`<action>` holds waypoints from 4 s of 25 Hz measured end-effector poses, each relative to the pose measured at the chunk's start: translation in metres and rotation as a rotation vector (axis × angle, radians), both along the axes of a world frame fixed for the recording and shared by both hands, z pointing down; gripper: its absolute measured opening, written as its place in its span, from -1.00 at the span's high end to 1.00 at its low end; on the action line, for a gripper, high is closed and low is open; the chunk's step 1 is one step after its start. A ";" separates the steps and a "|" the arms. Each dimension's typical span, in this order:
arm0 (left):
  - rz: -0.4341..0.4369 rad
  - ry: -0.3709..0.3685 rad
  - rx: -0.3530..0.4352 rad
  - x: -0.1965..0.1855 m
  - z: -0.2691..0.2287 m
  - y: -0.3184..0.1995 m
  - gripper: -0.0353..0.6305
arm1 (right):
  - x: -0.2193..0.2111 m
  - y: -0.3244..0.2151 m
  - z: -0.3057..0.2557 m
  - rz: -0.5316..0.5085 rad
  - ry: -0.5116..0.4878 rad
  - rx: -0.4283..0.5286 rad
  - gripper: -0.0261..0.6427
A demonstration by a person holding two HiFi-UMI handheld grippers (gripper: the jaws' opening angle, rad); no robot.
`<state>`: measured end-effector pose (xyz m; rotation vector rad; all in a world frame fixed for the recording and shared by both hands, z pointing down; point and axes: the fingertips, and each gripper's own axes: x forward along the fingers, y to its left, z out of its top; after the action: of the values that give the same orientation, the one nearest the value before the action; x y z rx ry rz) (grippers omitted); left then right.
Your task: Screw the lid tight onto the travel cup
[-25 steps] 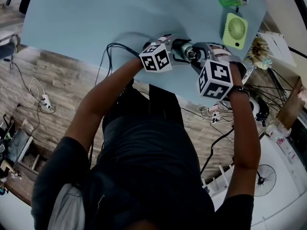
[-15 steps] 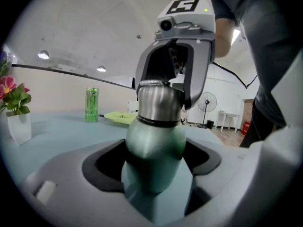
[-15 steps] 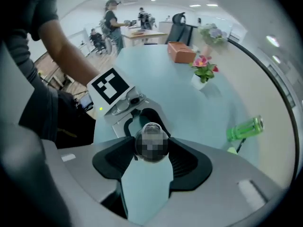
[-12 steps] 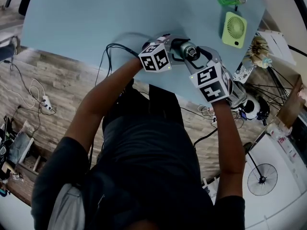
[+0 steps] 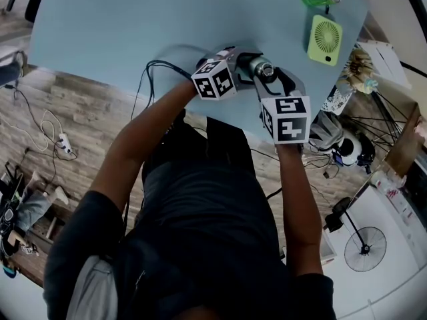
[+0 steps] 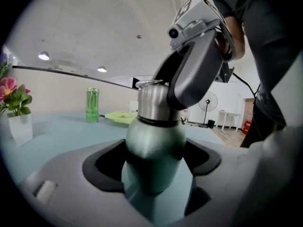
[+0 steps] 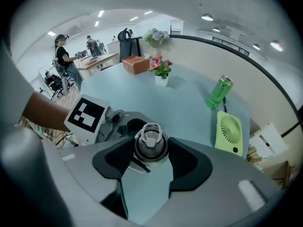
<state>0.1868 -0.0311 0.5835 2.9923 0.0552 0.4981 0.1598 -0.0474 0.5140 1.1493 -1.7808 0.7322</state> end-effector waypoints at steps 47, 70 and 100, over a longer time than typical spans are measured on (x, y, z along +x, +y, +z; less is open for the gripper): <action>-0.002 -0.005 0.004 0.001 -0.002 0.000 -0.38 | 0.004 0.002 0.001 0.026 -0.040 -0.033 0.20; 0.000 -0.009 0.000 0.003 0.000 0.000 -0.38 | -0.008 0.017 0.005 -1.224 0.341 -0.168 0.02; -0.001 -0.008 -0.001 0.001 -0.001 -0.002 -0.38 | -0.002 -0.004 0.003 -0.049 0.040 0.005 0.19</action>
<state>0.1880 -0.0328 0.5826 2.9888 0.0537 0.5095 0.1578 -0.0514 0.5170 1.1126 -1.7717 0.6721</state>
